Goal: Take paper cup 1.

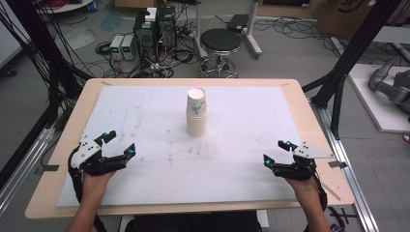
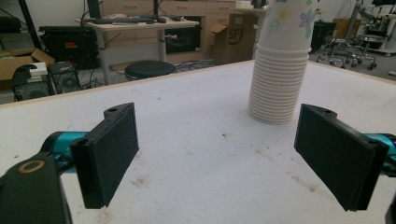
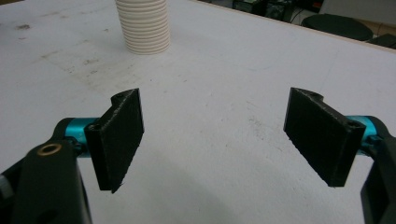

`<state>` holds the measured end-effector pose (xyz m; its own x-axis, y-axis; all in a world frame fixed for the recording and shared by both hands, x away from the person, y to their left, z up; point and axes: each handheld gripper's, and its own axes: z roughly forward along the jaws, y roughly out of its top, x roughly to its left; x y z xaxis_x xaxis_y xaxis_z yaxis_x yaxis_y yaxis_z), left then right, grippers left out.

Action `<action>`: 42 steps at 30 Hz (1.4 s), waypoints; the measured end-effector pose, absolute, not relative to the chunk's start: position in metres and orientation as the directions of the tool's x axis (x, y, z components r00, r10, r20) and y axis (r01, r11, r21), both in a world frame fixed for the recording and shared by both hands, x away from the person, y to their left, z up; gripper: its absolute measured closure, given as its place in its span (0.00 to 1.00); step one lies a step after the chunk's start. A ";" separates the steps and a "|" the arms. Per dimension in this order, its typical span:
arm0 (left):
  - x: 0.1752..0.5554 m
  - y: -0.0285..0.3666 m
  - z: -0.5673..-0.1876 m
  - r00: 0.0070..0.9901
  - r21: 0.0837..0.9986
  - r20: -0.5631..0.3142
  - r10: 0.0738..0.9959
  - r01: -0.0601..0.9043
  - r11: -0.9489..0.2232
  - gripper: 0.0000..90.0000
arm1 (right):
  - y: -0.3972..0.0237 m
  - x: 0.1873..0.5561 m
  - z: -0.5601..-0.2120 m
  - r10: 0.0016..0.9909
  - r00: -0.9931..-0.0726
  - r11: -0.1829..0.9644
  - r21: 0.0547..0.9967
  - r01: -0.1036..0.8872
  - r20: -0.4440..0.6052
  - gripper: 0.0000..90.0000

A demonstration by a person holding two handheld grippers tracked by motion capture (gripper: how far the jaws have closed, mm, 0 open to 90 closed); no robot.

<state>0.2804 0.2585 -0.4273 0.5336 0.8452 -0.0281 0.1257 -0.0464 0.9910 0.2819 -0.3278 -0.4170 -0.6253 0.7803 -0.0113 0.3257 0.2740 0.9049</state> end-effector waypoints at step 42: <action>0.319 0.213 -0.382 0.674 0.987 -0.088 0.734 0.159 -0.028 0.15 | -0.324 0.275 -0.416 0.776 -0.631 0.261 0.907 0.330 0.006 0.23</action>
<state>0.3193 0.2135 -0.3818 0.6737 0.7338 -0.0877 0.1588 -0.0279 0.9869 0.2753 -0.3242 -0.4156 -0.6310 0.7757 0.0061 0.3297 0.2611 0.9073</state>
